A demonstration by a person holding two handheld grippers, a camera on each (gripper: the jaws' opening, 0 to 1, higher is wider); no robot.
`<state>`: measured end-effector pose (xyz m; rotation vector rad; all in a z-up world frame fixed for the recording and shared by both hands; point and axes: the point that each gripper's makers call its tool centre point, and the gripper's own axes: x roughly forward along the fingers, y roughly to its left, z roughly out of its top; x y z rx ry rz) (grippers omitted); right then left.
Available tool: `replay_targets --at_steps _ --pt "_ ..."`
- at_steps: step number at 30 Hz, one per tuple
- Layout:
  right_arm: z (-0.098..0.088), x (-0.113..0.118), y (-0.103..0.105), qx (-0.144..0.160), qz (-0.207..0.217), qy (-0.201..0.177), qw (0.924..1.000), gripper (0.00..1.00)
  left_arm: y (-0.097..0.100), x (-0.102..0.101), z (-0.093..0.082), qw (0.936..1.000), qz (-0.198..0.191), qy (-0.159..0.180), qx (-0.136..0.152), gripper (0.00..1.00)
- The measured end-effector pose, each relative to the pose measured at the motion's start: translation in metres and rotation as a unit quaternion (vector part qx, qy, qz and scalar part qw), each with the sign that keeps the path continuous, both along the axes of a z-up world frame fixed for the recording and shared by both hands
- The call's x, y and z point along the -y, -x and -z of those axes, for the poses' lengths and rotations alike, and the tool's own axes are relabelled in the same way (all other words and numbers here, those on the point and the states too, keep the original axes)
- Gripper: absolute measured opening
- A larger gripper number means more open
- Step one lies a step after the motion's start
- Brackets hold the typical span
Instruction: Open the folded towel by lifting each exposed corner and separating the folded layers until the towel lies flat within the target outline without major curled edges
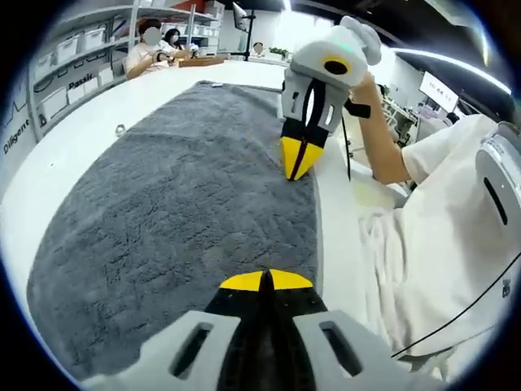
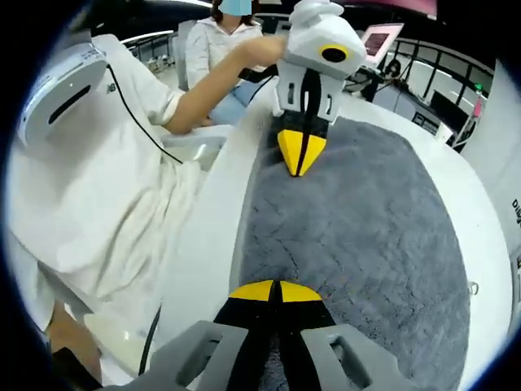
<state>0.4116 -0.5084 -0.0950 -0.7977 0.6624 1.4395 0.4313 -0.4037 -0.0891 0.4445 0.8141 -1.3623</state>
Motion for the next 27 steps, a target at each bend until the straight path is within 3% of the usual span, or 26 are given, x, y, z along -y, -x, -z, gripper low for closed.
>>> replay_targets --at_steps 4,5,7,10,27 --pt "0.001 0.000 0.005 -0.005 -0.003 0.004 1.0000 0.00 0.007 -0.002 0.001 0.9999 0.009 -0.007 -0.003 0.01" --pt "0.001 0.000 0.005 -0.004 -0.004 0.005 1.0000 0.00 0.007 -0.003 0.002 0.9998 0.012 -0.013 0.003 0.01" --pt "0.000 0.001 0.007 -0.006 -0.003 0.007 1.0000 0.00 0.010 -0.003 0.002 0.9978 0.053 -0.017 0.036 0.01" --pt "-0.001 0.001 0.012 -0.007 -0.011 0.007 0.9999 0.00 0.012 -0.007 0.003 0.9992 0.033 -0.020 0.010 0.01" --pt "-0.001 0.001 0.016 -0.011 -0.016 0.013 0.9997 0.00 0.012 -0.052 -0.001 0.9993 0.016 -0.035 0.004 0.01"
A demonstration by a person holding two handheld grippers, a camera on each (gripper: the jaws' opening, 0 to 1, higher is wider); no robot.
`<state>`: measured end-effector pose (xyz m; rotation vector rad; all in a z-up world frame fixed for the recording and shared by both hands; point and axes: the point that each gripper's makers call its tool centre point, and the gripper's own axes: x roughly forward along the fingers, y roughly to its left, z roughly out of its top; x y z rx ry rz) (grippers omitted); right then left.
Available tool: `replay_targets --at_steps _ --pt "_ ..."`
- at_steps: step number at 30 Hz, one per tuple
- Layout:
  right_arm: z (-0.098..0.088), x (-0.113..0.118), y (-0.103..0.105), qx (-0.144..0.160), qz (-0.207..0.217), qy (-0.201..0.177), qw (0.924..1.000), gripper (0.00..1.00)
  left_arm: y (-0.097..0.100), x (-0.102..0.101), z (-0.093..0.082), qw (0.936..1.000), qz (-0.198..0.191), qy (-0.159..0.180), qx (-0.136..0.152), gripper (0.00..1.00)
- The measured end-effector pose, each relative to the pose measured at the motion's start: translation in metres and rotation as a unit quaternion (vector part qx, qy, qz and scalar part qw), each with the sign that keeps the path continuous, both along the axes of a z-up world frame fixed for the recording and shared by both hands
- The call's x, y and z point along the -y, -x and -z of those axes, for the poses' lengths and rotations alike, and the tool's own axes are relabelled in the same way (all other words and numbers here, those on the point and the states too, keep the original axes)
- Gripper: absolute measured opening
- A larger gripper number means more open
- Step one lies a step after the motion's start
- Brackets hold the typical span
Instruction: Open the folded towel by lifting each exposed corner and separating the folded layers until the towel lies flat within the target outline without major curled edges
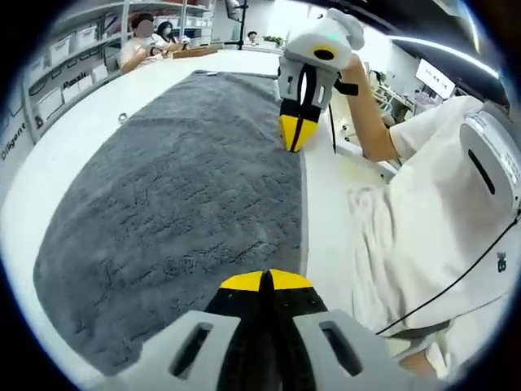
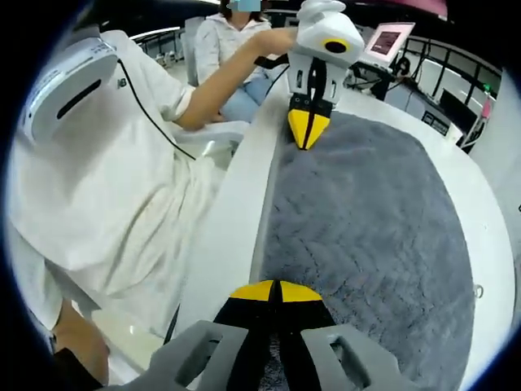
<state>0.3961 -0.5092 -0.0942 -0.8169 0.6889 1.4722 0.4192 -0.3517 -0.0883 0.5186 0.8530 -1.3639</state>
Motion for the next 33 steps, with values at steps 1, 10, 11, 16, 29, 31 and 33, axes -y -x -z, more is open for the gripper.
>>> replay_targets --at_steps 1,10,11,16,29,31,33 --pt "0.000 0.000 0.000 -0.001 0.001 0.000 1.0000 0.00 0.001 -0.003 0.000 1.0000 -0.002 -0.001 -0.003 0.01" --pt "0.000 0.001 0.000 -0.001 0.000 0.000 1.0000 0.00 0.001 -0.038 0.003 0.9991 -0.033 -0.018 -0.019 0.01" --pt "0.000 0.001 0.000 -0.002 0.000 -0.001 1.0000 0.00 0.002 -0.039 0.003 0.9990 -0.036 -0.017 -0.021 0.01" --pt "0.000 0.000 0.001 -0.002 -0.001 -0.001 1.0000 0.00 0.001 -0.046 0.003 0.9984 -0.047 -0.015 -0.029 0.01" --pt "0.001 0.000 0.000 -0.005 0.000 -0.004 1.0000 0.00 0.002 -0.073 0.004 0.9953 -0.083 -0.007 -0.048 0.01" --pt "0.001 0.000 -0.001 -0.004 0.000 -0.003 1.0000 0.00 0.003 -0.076 0.005 0.9945 -0.088 -0.002 -0.057 0.01" --pt "0.001 0.000 -0.001 -0.004 -0.001 -0.003 1.0000 0.00 0.003 -0.078 0.005 0.9944 -0.088 0.000 -0.058 0.01"
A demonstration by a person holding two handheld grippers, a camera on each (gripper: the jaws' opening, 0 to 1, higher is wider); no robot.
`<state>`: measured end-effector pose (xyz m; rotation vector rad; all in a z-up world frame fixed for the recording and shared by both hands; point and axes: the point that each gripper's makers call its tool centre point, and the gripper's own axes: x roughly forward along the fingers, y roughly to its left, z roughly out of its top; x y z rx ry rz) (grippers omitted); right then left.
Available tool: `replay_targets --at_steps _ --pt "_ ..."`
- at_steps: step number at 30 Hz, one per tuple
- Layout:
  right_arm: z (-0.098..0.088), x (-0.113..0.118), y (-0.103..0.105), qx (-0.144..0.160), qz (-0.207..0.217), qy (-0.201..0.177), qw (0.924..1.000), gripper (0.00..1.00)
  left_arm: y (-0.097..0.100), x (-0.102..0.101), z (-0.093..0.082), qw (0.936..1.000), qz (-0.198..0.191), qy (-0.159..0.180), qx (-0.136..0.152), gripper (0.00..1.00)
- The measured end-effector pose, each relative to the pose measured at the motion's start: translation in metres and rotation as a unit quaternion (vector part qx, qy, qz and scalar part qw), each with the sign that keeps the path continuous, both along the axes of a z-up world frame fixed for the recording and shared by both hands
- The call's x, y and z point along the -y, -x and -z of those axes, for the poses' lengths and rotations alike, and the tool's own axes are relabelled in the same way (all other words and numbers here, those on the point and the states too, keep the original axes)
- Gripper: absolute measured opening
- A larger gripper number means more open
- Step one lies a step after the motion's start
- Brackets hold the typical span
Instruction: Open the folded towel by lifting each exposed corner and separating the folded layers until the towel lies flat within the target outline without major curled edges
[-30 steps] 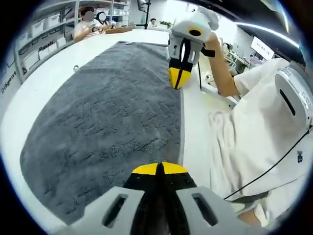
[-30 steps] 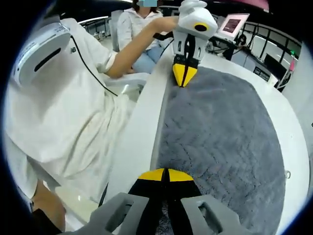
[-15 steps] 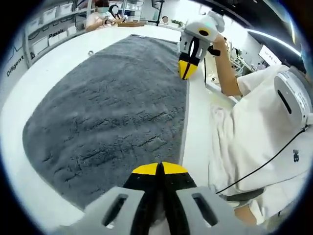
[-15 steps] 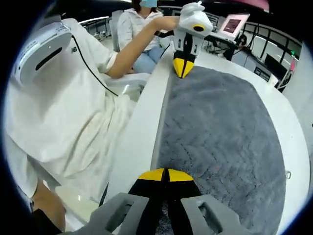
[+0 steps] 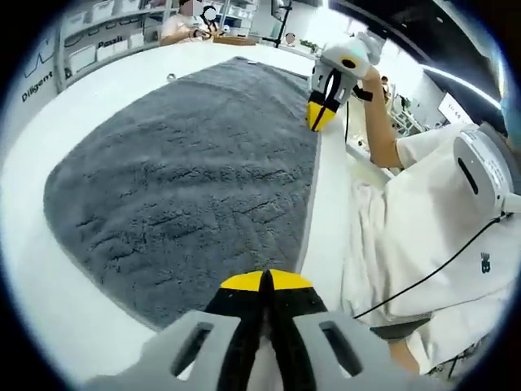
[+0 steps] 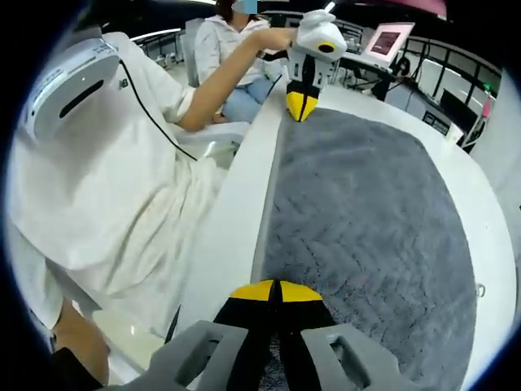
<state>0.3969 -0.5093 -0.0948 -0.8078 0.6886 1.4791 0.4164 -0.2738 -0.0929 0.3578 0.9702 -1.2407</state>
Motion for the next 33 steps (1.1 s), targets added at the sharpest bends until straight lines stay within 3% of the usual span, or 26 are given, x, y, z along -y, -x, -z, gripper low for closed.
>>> replay_targets --at_steps 14,20,23,27,29,33 --pt "0.000 0.000 0.000 0.001 -0.001 0.000 1.0000 0.00 0.005 -0.006 0.000 0.9998 -0.012 0.009 -0.011 0.01" --pt "0.000 0.000 0.000 -0.001 0.000 0.000 1.0000 0.00 0.004 -0.005 0.000 0.9997 -0.017 -0.004 -0.015 0.01" --pt "0.000 0.000 0.000 -0.001 0.002 0.002 1.0000 0.00 0.001 -0.008 -0.001 0.9993 -0.008 -0.035 0.010 0.01" --pt "-0.003 0.001 0.002 0.000 -0.001 -0.005 1.0000 0.00 -0.008 -0.007 -0.009 0.9979 -0.004 -0.038 0.053 0.00" --pt "-0.009 -0.004 0.003 -0.001 -0.008 -0.030 0.9995 0.00 -0.009 -0.006 -0.011 0.9980 -0.007 -0.035 0.053 0.01" --pt "-0.018 0.005 -0.002 0.008 0.005 -0.041 0.9991 0.00 -0.014 0.001 -0.014 0.9975 -0.010 -0.031 0.063 0.01"
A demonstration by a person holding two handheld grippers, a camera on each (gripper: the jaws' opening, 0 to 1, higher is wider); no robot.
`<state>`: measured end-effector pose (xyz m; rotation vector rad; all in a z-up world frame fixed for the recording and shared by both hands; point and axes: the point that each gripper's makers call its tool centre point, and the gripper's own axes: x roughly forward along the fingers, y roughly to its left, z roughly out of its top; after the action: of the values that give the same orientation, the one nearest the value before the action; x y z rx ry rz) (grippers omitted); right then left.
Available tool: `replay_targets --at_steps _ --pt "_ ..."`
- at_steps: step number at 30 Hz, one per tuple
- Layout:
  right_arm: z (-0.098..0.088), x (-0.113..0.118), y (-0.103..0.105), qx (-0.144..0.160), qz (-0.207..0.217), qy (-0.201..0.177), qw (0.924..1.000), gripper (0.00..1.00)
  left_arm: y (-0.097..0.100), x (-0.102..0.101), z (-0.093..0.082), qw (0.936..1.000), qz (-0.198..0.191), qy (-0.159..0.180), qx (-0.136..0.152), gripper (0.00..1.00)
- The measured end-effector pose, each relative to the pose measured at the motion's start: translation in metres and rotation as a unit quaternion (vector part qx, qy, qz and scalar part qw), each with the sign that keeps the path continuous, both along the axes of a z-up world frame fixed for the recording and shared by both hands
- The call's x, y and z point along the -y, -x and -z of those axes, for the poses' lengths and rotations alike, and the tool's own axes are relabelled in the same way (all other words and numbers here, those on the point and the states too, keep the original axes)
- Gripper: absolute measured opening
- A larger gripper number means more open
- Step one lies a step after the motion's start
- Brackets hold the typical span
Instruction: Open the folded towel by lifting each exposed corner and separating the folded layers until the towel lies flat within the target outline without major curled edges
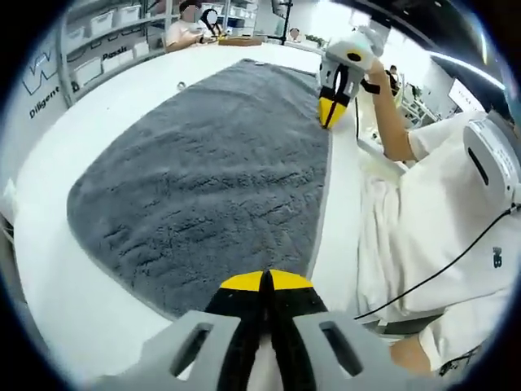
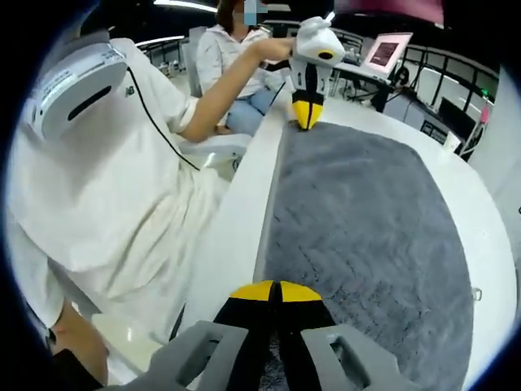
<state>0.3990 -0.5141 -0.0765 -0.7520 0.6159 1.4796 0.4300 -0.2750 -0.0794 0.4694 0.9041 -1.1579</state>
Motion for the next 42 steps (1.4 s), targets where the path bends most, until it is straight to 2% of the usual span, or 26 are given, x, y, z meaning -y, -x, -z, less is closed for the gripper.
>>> replay_targets --at_steps 4,5,6,7,10,12,13,16,18,20,22,26,29,31,32,33,35,38,39,41,42 --pt "-0.004 0.011 -0.006 0.006 0.018 -0.004 0.9998 0.00 -0.006 0.002 -0.001 0.9999 -0.010 -0.006 0.006 0.01" --pt "-0.007 0.014 -0.009 0.010 0.025 -0.007 0.9996 0.00 -0.011 0.004 -0.004 0.9997 -0.015 -0.005 0.020 0.01" --pt "-0.008 0.017 -0.011 0.013 0.029 -0.009 0.9995 0.00 -0.022 0.006 -0.009 0.9984 -0.007 -0.007 0.055 0.01" --pt "-0.011 0.020 -0.015 0.017 0.037 -0.011 0.9991 0.00 -0.033 0.011 -0.019 0.9959 -0.013 0.006 0.090 0.00" --pt "-0.020 0.029 -0.025 0.037 0.054 -0.025 0.9975 0.00 -0.049 0.021 -0.035 0.9925 -0.053 0.035 0.104 0.01" --pt "-0.024 0.035 -0.030 0.045 0.067 -0.030 0.9963 0.00 -0.057 0.030 -0.044 0.9887 -0.049 0.049 0.133 0.01" --pt "-0.026 0.038 -0.033 0.049 0.074 -0.032 0.9955 0.00 -0.059 0.032 -0.045 0.9881 -0.052 0.050 0.136 0.01" --pt "-0.041 0.052 -0.054 0.095 0.108 -0.043 0.9886 0.00 -0.067 0.043 -0.047 0.9862 -0.068 0.054 0.141 0.01" --pt "-0.057 0.058 -0.066 0.124 0.131 -0.064 0.9815 0.00 -0.085 0.052 -0.056 0.9782 -0.105 0.067 0.167 0.01" --pt "-0.070 0.060 -0.071 0.142 0.138 -0.083 0.9767 0.00 -0.092 0.059 -0.064 0.9725 -0.112 0.082 0.187 0.00" --pt "-0.075 0.062 -0.070 0.143 0.141 -0.092 0.9752 0.00 -0.093 0.063 -0.069 0.9703 -0.110 0.092 0.195 0.00" --pt "-0.077 0.067 -0.069 0.153 0.140 -0.092 0.9740 0.00 -0.099 0.071 -0.086 0.9595 -0.117 0.121 0.226 0.01" --pt "-0.084 0.079 -0.080 0.166 0.170 -0.094 0.9668 0.00 -0.098 0.079 -0.096 0.9531 -0.115 0.138 0.244 0.01" --pt "-0.090 0.088 -0.085 0.167 0.192 -0.107 0.9611 0.00 -0.095 0.082 -0.101 0.9514 -0.106 0.132 0.257 0.01" --pt "-0.091 0.093 -0.087 0.167 0.202 -0.108 0.9590 0.00 -0.096 0.085 -0.113 0.9412 -0.110 0.143 0.286 0.01" --pt "-0.093 0.101 -0.089 0.171 0.211 -0.109 0.9562 0.00 -0.095 0.089 -0.118 0.9377 -0.103 0.150 0.296 0.01" --pt "-0.094 0.118 -0.092 0.171 0.242 -0.108 0.9491 0.00 -0.087 0.098 -0.127 0.9344 -0.098 0.173 0.296 0.01" --pt "-0.095 0.141 -0.095 0.165 0.284 -0.107 0.9384 0.00 -0.077 0.114 -0.145 0.9225 -0.083 0.222 0.305 0.01" --pt "-0.095 0.151 -0.097 0.156 0.309 -0.110 0.9317 0.00 -0.075 0.116 -0.147 0.9201 -0.079 0.231 0.306 0.01" --pt "-0.100 0.161 -0.098 0.167 0.312 -0.114 0.9282 0.00 -0.067 0.125 -0.155 0.9160 -0.063 0.275 0.285 0.01" --pt "-0.101 0.162 -0.098 0.169 0.313 -0.115 0.9277 0.00 -0.066 0.127 -0.156 0.9152 -0.061 0.286 0.278 0.01"
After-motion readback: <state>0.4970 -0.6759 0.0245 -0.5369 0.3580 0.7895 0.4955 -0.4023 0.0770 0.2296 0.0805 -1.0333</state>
